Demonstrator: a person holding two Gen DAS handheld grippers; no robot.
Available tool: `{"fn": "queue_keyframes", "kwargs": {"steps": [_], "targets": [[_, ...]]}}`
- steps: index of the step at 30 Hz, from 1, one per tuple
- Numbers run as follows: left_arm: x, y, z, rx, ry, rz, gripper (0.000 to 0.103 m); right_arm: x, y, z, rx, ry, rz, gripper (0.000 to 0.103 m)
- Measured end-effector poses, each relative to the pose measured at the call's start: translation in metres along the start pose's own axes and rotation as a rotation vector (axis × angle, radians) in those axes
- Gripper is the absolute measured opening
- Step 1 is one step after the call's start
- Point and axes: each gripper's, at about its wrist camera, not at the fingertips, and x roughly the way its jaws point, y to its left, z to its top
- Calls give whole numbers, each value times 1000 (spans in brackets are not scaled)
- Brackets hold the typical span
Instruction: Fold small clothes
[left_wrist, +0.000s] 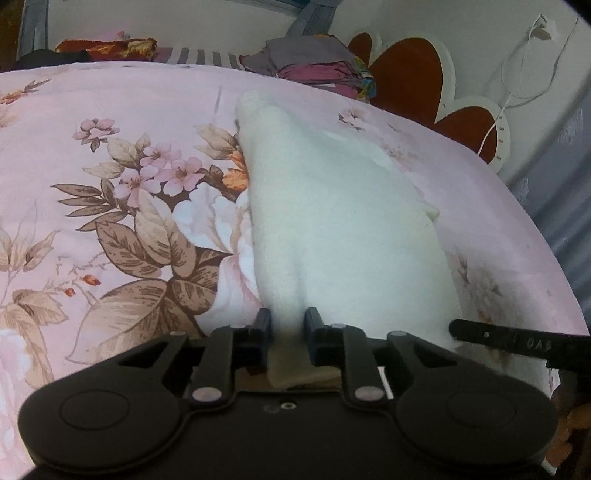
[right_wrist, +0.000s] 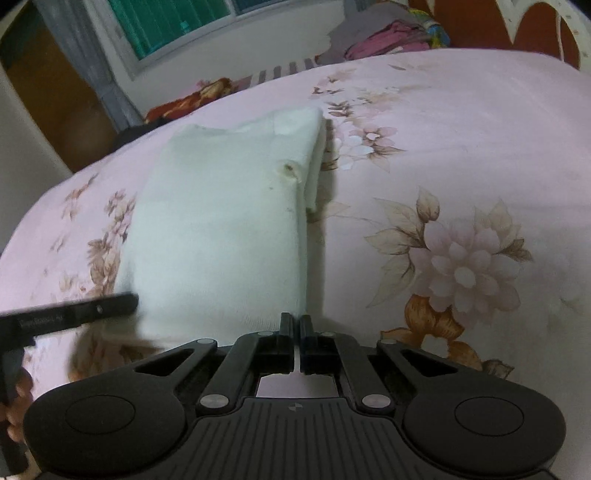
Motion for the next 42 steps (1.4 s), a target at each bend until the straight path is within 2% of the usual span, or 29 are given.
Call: {"fn": "queue_keyframes", "kwargs": {"steps": [2, 10, 14, 20, 22, 23, 24, 25, 26, 32, 34, 35, 42], "targets": [[-2, 0, 2, -2, 9, 0, 20, 2, -9, -2, 58, 3, 19, 2], [-5, -4, 2, 46, 10, 23, 20, -2, -8, 3, 75, -2, 30, 3], [-8, -8, 5, 62, 14, 58, 30, -5, -8, 4, 81, -6, 26, 4], [-13, -10, 5, 71, 1, 89, 36, -13, -9, 10, 87, -32, 14, 5], [-17, -11, 7, 78, -9, 93, 42, -16, -9, 15, 87, -44, 16, 15], [-19, -12, 8, 83, -17, 94, 44, -18, -8, 17, 85, -53, 14, 39], [-21, -13, 10, 84, -24, 94, 52, -19, -7, 20, 80, -65, 10, 57], [-23, -13, 12, 82, -34, 94, 59, -22, -6, 22, 70, -80, 9, 57], [-25, -13, 13, 79, -48, 93, 61, -23, -4, 25, 58, -87, 14, 57], [-27, -17, 27, 79, -71, 93, 61, -22, 9, 37, 27, -116, 31, 57], [-25, -17, 32, 75, -77, 91, 61, -19, 17, 40, -7, -132, 25, 39], [-24, -17, 34, 71, -79, 90, 61, -17, 21, 42, -25, -136, 22, 26], [-13, -13, 53, 44, -83, 83, 66, -2, 23, 63, 5, -150, 59, 26]]}}
